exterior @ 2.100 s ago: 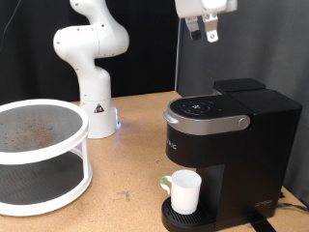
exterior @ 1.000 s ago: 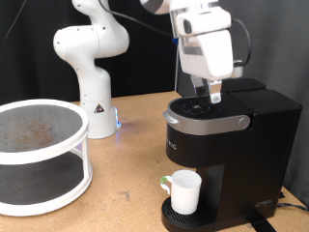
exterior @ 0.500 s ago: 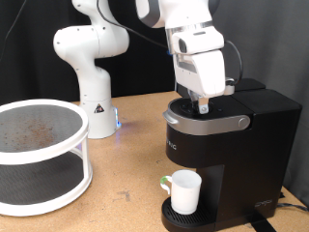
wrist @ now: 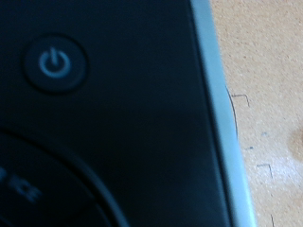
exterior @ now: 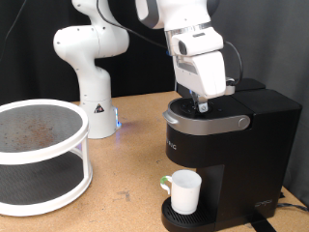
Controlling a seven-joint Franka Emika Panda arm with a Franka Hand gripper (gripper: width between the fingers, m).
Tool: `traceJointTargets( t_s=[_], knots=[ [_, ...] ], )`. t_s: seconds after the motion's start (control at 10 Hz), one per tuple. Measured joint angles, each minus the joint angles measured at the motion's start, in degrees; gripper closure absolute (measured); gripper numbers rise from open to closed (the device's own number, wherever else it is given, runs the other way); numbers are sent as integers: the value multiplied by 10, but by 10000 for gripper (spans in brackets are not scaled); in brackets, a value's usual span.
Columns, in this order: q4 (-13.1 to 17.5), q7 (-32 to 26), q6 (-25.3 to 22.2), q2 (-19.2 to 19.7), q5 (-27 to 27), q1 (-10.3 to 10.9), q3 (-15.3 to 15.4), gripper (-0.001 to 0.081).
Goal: Make a cup of coffee with the keurig machine
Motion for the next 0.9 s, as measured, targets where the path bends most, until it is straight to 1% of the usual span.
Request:
traceJointTargets(
  t_s=[0.2,0.4,0.5,0.7,0.9],
  knots=[
    [-6,-11,-2,-5,12,3,2,803],
    [-13,-11,-3,-12,12,5,6,803],
    [-13,-6,-10,-14,8,5,9,803],
    [-3,23,-61,-15,-12,5,11,803],
    [15,40,-103,-7,-18,3,10,803]
  ],
)
